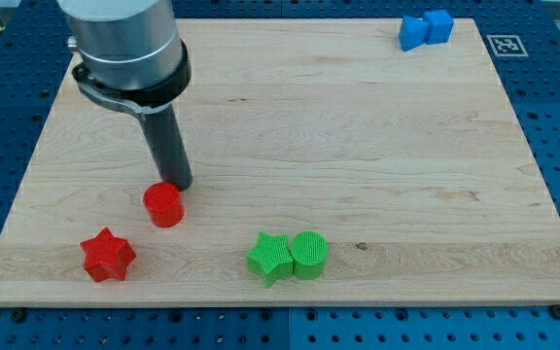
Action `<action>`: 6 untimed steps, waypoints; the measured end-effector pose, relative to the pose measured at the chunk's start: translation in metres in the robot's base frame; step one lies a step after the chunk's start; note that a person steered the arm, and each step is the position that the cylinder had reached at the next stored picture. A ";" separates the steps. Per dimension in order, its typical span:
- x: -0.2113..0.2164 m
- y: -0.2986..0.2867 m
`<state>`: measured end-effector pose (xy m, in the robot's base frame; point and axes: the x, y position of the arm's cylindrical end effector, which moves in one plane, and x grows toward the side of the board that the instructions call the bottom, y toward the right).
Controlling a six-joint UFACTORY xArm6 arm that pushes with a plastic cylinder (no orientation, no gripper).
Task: Push the red circle closer to red star
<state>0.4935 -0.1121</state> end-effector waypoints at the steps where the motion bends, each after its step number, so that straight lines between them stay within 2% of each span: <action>1: 0.000 0.014; 2: 0.004 0.009; 4: 0.037 -0.006; 6: 0.045 -0.013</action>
